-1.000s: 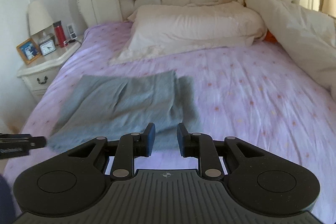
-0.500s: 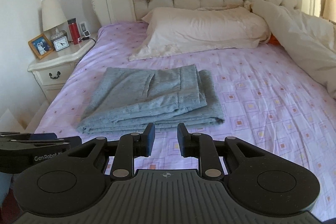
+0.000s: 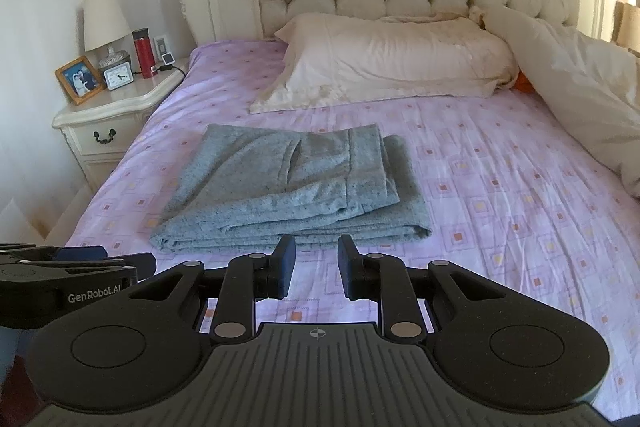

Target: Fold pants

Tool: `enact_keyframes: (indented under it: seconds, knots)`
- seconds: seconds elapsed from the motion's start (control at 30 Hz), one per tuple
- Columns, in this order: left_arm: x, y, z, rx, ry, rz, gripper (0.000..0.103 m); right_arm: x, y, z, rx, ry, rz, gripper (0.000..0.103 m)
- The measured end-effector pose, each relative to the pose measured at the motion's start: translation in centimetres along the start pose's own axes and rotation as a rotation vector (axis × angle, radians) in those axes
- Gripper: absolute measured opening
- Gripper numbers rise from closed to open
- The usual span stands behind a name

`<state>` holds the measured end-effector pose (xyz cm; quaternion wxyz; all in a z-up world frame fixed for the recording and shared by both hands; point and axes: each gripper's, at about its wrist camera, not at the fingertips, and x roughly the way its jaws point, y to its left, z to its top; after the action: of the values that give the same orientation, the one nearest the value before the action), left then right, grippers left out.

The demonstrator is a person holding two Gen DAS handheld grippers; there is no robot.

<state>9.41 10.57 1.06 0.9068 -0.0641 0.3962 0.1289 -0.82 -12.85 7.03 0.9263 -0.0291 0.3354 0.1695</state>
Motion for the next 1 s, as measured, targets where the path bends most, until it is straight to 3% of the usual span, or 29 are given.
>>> enact_keyframes:
  seconds: [1.0]
  knots:
    - [0.03,0.02,-0.04,0.009,0.010,0.003,0.056,0.40,0.34,-0.24,0.002,0.012,0.008,0.023]
